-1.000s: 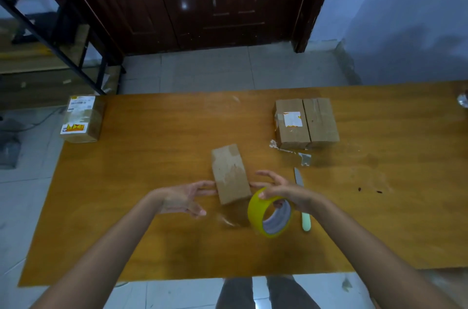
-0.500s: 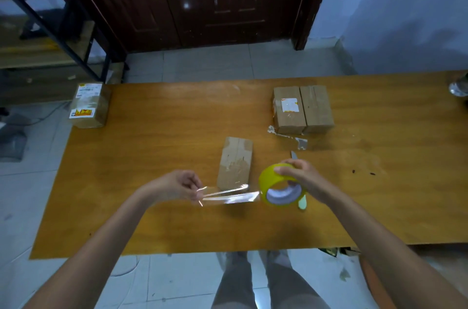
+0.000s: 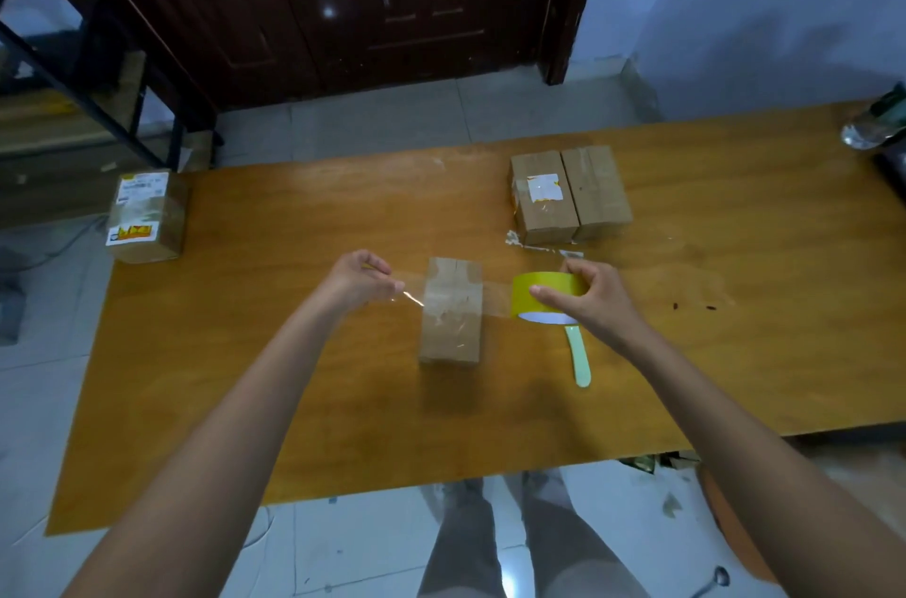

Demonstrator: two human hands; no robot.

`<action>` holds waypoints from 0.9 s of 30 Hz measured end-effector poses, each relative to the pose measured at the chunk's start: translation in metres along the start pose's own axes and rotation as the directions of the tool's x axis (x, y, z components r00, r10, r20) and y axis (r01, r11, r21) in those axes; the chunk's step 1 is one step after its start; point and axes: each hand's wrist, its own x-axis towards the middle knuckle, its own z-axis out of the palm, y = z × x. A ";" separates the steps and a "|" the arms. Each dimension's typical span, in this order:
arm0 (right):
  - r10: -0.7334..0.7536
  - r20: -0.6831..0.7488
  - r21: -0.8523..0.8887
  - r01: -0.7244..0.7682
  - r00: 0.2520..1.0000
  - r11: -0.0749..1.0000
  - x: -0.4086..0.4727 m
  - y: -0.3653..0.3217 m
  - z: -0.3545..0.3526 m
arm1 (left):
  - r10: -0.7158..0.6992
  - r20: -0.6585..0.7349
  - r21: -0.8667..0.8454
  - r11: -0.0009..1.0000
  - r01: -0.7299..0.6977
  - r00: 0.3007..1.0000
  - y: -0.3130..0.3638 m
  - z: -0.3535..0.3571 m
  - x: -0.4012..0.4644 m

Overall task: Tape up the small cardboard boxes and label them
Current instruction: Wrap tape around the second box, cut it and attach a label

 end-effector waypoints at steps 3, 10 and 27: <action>0.012 -0.044 -0.046 -0.014 0.999 0.999 0.003 0.009 0.005 | -0.017 -0.021 -0.001 1.000 0.017 1.000 -0.006 0.006 0.009; 0.020 -0.022 -0.076 -0.022 1.000 0.997 0.009 0.021 0.008 | -0.054 -0.065 0.006 0.998 0.055 0.996 -0.016 0.027 0.022; 0.034 0.013 -0.058 -0.033 0.999 0.998 0.018 0.034 0.020 | -0.042 -0.127 0.070 0.996 0.051 0.991 -0.044 0.049 0.050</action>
